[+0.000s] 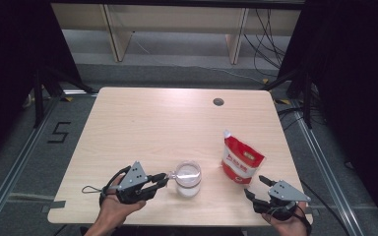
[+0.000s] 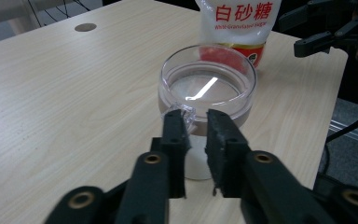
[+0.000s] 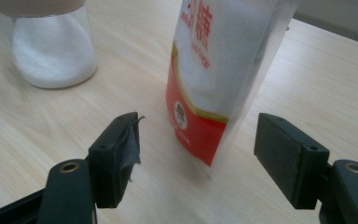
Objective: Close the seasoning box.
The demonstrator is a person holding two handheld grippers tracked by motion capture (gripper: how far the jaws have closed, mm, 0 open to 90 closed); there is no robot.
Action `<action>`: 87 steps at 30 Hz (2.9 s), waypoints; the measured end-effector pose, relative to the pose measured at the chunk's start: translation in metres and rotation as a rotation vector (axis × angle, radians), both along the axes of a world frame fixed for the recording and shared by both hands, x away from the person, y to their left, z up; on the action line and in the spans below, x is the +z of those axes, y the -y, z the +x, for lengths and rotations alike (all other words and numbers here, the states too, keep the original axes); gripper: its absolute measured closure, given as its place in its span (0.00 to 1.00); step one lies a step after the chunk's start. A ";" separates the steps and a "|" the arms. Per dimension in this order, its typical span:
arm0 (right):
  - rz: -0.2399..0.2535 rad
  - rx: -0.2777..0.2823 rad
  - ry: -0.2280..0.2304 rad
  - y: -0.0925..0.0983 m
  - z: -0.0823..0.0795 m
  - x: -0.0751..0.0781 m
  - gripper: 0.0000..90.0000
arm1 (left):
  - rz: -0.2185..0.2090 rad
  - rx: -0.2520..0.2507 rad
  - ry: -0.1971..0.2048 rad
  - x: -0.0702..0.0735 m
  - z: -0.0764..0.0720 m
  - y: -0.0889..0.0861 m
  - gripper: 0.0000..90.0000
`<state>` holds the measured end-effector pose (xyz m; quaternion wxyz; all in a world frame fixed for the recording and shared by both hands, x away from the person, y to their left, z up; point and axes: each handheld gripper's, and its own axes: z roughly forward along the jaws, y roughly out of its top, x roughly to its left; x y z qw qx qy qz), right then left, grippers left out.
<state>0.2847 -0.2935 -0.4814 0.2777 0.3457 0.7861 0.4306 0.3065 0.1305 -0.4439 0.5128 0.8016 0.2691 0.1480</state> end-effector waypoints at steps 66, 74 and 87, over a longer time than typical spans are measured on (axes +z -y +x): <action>0.026 -0.002 -0.041 0.000 -0.003 0.001 0.33 | 0.047 0.089 -0.120 -0.038 -0.030 -0.041 0.17; 0.019 -0.003 -0.037 0.000 -0.003 0.000 0.31 | 0.052 0.085 -0.119 -0.038 -0.029 -0.042 0.17; 0.023 -0.005 -0.043 0.001 -0.002 0.000 0.30 | 0.061 0.090 -0.121 -0.038 -0.029 -0.042 0.17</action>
